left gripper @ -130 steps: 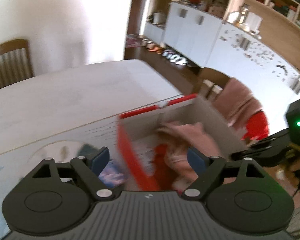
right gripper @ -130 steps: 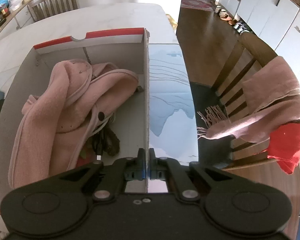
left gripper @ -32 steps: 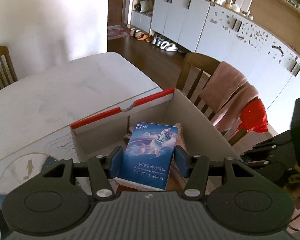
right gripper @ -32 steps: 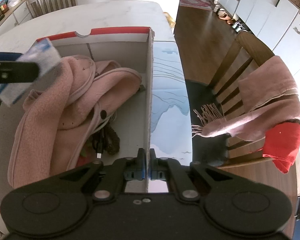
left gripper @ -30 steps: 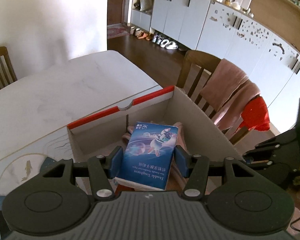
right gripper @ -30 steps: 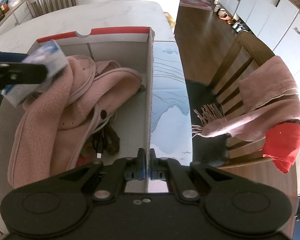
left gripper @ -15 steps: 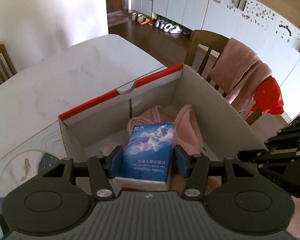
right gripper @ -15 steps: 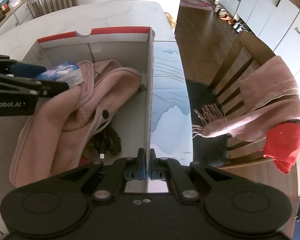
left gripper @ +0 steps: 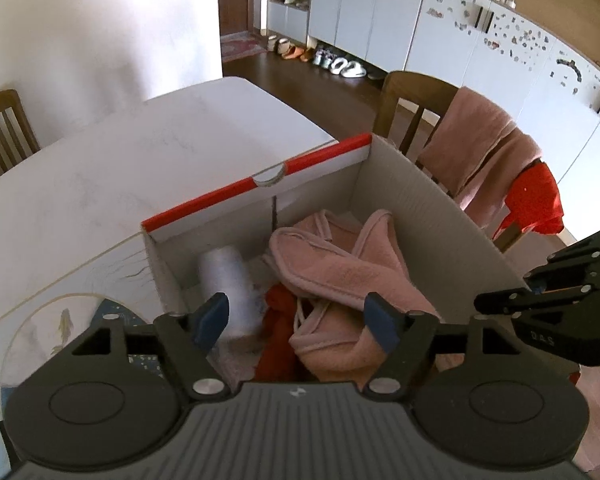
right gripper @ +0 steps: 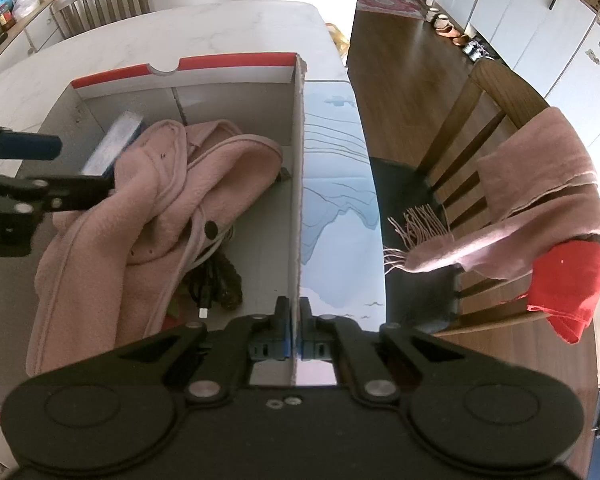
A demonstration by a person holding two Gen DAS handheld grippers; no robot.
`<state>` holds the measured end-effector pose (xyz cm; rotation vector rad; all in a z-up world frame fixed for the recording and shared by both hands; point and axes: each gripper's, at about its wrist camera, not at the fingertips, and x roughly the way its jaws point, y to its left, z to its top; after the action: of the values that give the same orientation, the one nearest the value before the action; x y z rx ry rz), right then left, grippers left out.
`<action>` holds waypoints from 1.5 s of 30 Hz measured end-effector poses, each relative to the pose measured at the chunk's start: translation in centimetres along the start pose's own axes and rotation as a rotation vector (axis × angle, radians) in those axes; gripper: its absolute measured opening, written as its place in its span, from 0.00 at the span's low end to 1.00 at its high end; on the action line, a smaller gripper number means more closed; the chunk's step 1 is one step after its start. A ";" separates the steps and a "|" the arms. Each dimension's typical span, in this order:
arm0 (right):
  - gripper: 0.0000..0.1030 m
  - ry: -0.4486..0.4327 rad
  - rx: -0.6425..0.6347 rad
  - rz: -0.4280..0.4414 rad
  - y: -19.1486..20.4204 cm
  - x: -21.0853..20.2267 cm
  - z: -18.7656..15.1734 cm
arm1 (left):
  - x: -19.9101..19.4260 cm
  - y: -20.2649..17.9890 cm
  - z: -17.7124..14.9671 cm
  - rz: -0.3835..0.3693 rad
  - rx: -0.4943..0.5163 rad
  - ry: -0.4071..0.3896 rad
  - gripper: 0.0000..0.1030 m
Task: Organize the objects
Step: 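Return the left tool to the table and grasp the black gloves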
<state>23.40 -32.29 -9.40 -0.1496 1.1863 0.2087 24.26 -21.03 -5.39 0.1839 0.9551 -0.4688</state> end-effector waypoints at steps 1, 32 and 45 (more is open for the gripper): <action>0.02 0.000 0.001 0.000 0.0 0.0 0.0 | -0.3 0.2 -0.1 0.001 -0.003 -0.005 0.72; 0.02 0.007 -0.006 -0.020 0.0 0.1 -0.1 | -6.9 14.7 -8.2 0.222 -0.184 0.020 0.94; 0.03 0.011 -0.008 -0.032 0.3 0.1 0.0 | -2.9 22.2 -12.7 0.271 -0.359 0.115 0.98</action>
<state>23.32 -31.97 -9.52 -0.1763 1.1935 0.1850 23.69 3.99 -11.46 0.0140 1.0925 -0.0340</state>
